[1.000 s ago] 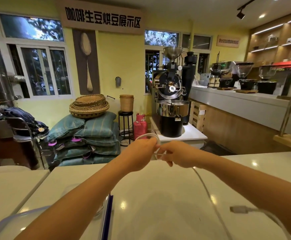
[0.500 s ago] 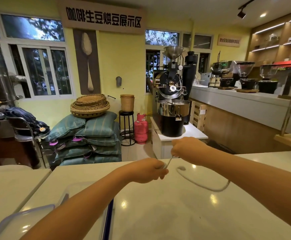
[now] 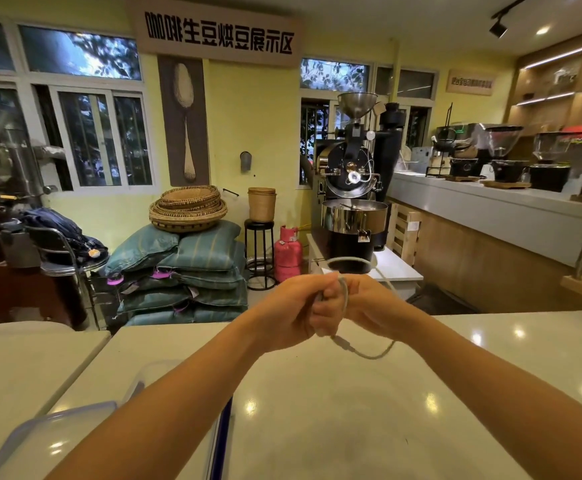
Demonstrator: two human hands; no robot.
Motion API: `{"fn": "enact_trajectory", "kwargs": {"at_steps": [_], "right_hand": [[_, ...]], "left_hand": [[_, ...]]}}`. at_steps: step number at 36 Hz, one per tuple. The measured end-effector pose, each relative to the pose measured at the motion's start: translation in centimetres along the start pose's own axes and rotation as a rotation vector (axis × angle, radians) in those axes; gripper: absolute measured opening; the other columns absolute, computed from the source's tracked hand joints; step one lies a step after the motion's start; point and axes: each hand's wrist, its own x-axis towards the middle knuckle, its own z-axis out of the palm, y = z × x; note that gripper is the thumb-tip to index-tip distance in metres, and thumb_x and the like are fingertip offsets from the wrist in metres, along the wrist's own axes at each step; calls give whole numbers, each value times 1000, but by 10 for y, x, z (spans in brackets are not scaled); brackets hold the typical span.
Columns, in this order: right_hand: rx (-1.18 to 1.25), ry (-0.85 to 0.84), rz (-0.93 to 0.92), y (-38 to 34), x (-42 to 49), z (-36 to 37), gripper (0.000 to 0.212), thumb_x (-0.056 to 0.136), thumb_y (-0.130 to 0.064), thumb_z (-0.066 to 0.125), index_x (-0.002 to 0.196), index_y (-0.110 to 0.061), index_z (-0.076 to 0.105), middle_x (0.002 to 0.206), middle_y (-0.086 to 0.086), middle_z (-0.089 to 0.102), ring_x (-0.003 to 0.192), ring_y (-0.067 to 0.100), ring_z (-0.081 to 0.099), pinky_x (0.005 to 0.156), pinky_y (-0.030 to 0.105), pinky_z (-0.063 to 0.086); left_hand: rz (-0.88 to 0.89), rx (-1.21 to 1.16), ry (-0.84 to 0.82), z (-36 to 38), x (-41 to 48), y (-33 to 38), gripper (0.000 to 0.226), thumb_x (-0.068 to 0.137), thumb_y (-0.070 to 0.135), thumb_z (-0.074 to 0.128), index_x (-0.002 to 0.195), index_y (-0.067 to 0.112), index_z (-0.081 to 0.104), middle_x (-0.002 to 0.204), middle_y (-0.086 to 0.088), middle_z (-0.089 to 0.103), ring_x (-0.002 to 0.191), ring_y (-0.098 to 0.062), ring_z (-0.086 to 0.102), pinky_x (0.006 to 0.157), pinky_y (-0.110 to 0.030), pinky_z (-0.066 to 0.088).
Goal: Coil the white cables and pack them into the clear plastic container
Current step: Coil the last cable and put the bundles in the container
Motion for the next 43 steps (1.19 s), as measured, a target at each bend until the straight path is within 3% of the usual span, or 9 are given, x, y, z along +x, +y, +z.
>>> {"fn": "enact_trajectory", "kwargs": {"at_steps": [6, 10, 13, 20, 26, 30, 35, 39, 43], "right_hand": [[429, 174, 21, 20, 7, 22, 56, 96, -6, 28, 56, -17, 65, 44, -5, 56, 39, 4, 51, 38, 14, 42], [445, 292, 47, 33, 10, 36, 30, 92, -27, 42, 66, -14, 50, 45, -5, 46, 41, 4, 41, 42, 17, 31], [337, 348, 82, 33, 6, 44, 32, 93, -27, 44, 64, -16, 50, 45, -6, 47, 43, 4, 40, 47, 18, 33], [78, 253, 252, 23, -3, 60, 24, 97, -23, 36, 82, -16, 53, 59, 2, 48, 58, 12, 46, 67, 25, 46], [167, 136, 404, 11, -11, 49, 16, 97, -12, 36, 106, -15, 50, 63, 2, 45, 59, 12, 49, 59, 23, 54], [218, 125, 396, 6, -17, 45, 39, 94, -3, 40, 130, -19, 38, 68, 4, 52, 60, 12, 51, 56, 22, 52], [-28, 259, 317, 2, -25, 40, 24, 91, -6, 49, 105, -24, 45, 69, 5, 57, 56, 10, 54, 52, 19, 52], [-274, 118, 326, 1, -34, 42, 27, 92, -7, 44, 75, -22, 60, 66, 1, 58, 48, 6, 57, 52, 14, 53], [-479, 47, 304, -11, -40, 47, 32, 93, -11, 41, 68, -20, 60, 64, -4, 59, 51, 6, 59, 57, 12, 52]], "left_hand": [[118, -95, 62, 10, 8, -1, 33, 91, 27, 39, 61, 15, 44, 46, 6, 42, 42, -7, 40, 46, -17, 38], [158, -41, 241, 13, 15, -3, 37, 96, 24, 34, 63, 13, 46, 46, 5, 43, 42, -6, 40, 46, -18, 37], [204, 86, 364, 14, 20, -1, 38, 97, 23, 32, 64, 13, 46, 52, 2, 43, 44, -6, 41, 50, -19, 36], [309, 158, 573, 9, 30, 1, 32, 97, 19, 32, 72, 14, 51, 61, -1, 49, 55, -10, 45, 60, -22, 39], [368, 477, 634, 1, 31, -12, 24, 95, 14, 38, 73, 12, 47, 66, -1, 49, 56, -3, 48, 50, -5, 42], [405, 696, 621, -1, 33, -15, 21, 96, 14, 36, 77, 14, 45, 68, 3, 50, 60, -4, 49, 60, -9, 44], [459, 792, 621, -5, 32, -11, 24, 96, 13, 37, 74, 24, 42, 69, 4, 51, 64, -5, 50, 62, -8, 46], [437, 904, 596, -6, 29, -14, 26, 95, 16, 37, 72, 27, 39, 71, 4, 51, 66, -6, 50, 64, -10, 44], [408, 973, 579, -7, 28, -21, 24, 95, 17, 38, 73, 27, 38, 71, 6, 50, 65, -6, 49, 63, -9, 43]]}}
